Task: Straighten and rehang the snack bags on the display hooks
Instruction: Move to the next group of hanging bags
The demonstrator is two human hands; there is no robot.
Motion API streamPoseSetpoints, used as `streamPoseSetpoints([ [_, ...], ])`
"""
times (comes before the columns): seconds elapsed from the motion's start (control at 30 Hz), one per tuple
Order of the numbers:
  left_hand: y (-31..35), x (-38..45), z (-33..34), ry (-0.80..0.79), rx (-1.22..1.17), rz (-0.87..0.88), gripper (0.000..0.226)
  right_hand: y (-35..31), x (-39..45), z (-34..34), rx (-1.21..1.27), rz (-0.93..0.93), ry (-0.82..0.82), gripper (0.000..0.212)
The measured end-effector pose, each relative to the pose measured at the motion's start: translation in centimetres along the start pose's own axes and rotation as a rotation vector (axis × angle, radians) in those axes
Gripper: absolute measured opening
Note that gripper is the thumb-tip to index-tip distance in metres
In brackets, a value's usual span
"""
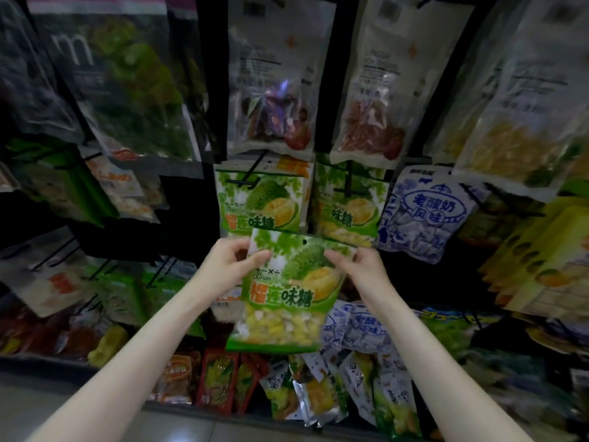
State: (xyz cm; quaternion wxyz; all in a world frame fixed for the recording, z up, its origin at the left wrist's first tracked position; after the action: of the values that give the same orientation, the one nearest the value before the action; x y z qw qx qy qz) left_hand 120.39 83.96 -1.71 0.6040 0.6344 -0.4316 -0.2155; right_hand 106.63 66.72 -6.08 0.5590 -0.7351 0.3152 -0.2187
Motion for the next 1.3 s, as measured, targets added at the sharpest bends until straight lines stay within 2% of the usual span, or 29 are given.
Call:
streamPoseSetpoints([
  [0.07, 0.6, 1.2, 1.3, 0.015, -0.068, -0.006, 0.016, -1.2, -0.4, -1.7, -0.025, -0.089, 0.126, 0.064],
  [0.17, 1.8, 3.5, 3.6, 0.099, 0.057, 0.143, 0.042, -3.2, -0.3, -4.1, -0.031, -0.174, 0.260, 0.026],
  [0.2, 2.1, 4.1, 4.6, 0.108, 0.129, 0.193, 0.050, -3.5, 0.0, -4.8, -0.042, -0.181, 0.292, 0.024],
  [0.27, 2.2, 5.1, 6.8, 0.119, 0.374, 0.279, 0.052, -4.0, 0.7, -5.9, -0.035, -0.196, 0.344, 0.029],
  [0.33, 1.9, 5.9, 8.8, 0.124, 0.720, 0.402, 0.044, -4.2, 1.6, -6.4, 0.009, -0.179, 0.383, 0.033],
  [0.37, 1.8, 6.2, 9.6, 0.103, 0.798, 0.418, 0.043, -4.5, 1.9, -6.5, 0.029, -0.170, 0.391, 0.034],
  [0.47, 1.3, 7.2, 10.8, 0.005, 0.789, 0.417, 0.049, -4.6, 2.8, -6.0, 0.015, -0.178, 0.384, 0.034],
  [0.57, 0.8, 7.4, 10.7, -0.028, 0.866, 0.432, 0.056, -4.2, 3.3, -5.9, -0.003, -0.167, 0.378, 0.031],
  [0.73, -0.3, 6.6, 10.4, -0.047, 1.037, 0.525, 0.057, -3.5, 3.6, -5.8, -0.045, -0.115, 0.322, 0.010],
  [0.93, -0.6, 6.7, 11.0, 0.014, 0.999, 0.518, 0.059, -4.4, 3.8, -6.3, -0.109, -0.119, 0.339, 0.017],
  [1.07, -0.7, 6.4, 11.4, 0.046, 0.969, 0.505, 0.059, -4.1, 3.6, -6.0, -0.076, -0.120, 0.374, 0.032],
  [1.3, -2.1, 7.1, 11.9, 0.013, 0.976, 0.408, 0.059, -4.3, 4.2, -6.0, -0.093, -0.051, 0.378, 0.039],
])
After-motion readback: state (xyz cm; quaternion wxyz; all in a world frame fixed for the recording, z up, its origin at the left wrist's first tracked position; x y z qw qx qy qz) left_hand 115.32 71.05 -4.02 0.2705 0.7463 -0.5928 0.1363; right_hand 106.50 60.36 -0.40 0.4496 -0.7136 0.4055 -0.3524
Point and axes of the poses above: each hand's wrist, its own x-axis towards the middle knuckle, its own z-axis out of the palm, y = z × x, the point moved 3 cm from there along x, towards the middle knuckle, and after that the axes turned 14 degrees about -x, right-handed, at the moved point
